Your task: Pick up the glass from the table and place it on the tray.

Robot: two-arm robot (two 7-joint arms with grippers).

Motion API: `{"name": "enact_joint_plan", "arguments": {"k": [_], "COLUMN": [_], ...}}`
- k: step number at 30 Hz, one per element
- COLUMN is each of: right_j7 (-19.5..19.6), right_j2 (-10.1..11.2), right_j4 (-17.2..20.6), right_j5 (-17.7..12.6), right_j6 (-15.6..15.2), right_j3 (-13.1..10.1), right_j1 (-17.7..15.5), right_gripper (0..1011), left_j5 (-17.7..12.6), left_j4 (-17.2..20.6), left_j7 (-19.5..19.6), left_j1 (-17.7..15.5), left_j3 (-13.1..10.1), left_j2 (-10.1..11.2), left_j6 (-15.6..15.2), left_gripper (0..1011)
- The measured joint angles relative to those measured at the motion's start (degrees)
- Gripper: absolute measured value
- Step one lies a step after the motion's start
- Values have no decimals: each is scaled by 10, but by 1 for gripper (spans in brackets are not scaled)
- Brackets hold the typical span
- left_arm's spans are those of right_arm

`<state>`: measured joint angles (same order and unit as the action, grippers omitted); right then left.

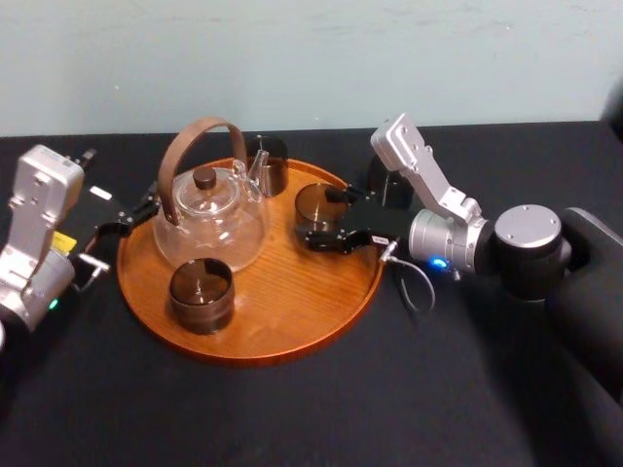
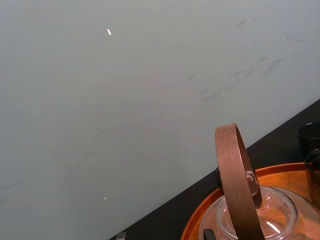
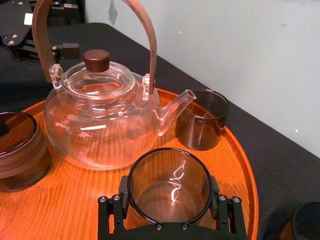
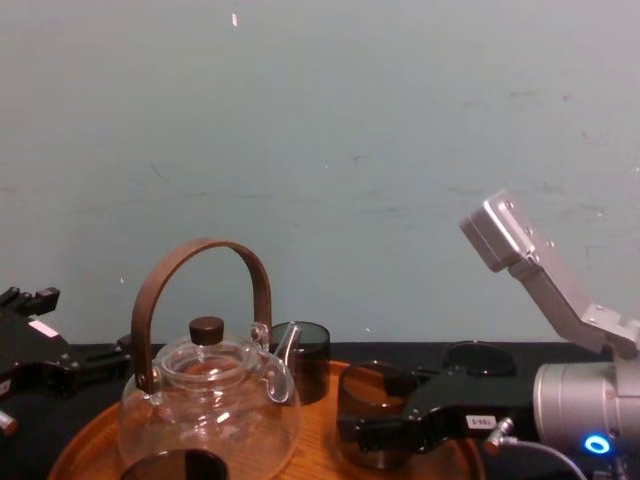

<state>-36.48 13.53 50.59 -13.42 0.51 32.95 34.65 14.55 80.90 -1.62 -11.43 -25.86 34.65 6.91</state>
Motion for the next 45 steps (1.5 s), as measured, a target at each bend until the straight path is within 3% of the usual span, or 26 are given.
{"name": "enact_joint_plan", "arguments": {"k": [14, 21, 45], "right_j7": [4, 4, -4], "right_j2": [0, 0, 5], "right_j4": [1, 1, 12], "right_j5": [6, 5, -4], "right_j6": [3, 3, 2], "right_j3": [2, 1, -3], "right_j1": [-2, -2, -5], "right_gripper": [906, 1002, 1002], "left_j5": [0, 0, 0], "left_j4": [0, 0, 0], "left_j7": [0, 0, 0], "left_j1": [0, 0, 0], "left_j3": [0, 0, 0], "left_j2": [0, 0, 0], "left_j6": [0, 0, 0], "left_gripper": [1001, 1001, 1001]}}
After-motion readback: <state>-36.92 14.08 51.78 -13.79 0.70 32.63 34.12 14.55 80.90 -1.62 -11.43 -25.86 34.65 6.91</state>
